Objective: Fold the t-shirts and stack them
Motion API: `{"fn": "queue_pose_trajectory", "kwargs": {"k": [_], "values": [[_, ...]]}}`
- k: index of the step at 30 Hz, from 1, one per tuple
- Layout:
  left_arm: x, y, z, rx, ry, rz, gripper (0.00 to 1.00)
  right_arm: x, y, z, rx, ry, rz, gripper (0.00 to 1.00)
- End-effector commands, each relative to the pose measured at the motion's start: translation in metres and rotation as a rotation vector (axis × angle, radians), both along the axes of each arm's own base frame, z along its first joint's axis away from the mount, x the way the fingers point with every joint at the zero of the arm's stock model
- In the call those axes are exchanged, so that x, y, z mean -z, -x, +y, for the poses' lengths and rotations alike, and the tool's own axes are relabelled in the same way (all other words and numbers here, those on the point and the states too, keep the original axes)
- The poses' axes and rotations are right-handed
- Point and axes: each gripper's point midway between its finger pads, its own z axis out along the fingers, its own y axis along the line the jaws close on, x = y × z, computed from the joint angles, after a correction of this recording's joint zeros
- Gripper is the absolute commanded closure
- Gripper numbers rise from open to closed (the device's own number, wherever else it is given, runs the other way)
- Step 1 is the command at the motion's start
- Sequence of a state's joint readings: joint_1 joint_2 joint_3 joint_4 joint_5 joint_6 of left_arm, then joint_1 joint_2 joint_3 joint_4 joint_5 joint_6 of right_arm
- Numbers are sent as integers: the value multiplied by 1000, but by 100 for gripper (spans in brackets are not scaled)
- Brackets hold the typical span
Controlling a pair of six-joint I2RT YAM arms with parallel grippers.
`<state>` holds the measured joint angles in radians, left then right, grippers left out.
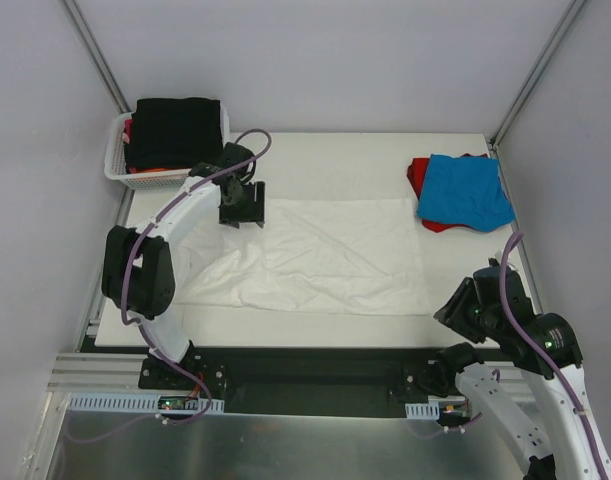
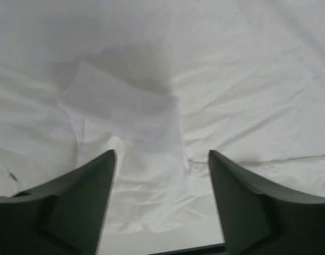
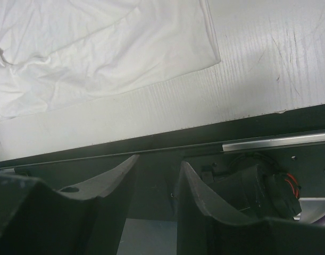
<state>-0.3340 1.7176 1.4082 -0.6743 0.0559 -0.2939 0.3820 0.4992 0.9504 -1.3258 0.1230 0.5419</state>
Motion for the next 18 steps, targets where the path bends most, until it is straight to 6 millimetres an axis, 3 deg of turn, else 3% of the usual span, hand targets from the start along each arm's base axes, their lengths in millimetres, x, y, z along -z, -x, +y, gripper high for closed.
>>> {"fn": "queue_pose_trajectory", "kwargs": {"k": [1, 5, 7, 12, 18], "values": [[35, 21, 14, -39, -79, 111, 1, 11, 31, -12, 6, 42, 119, 60], [38, 37, 24, -72, -99, 122, 1, 14, 32, -12, 4, 43, 125, 60], [26, 46, 22, -82, -65, 99, 1, 17, 32, -11, 1, 39, 127, 60], [8, 91, 11, -72, 25, 80, 1, 22, 25, -5, -4, 24, 127, 60], [33, 135, 17, -83, 18, 178, 3, 22, 7, 6, -31, 5, 114, 60]]}}
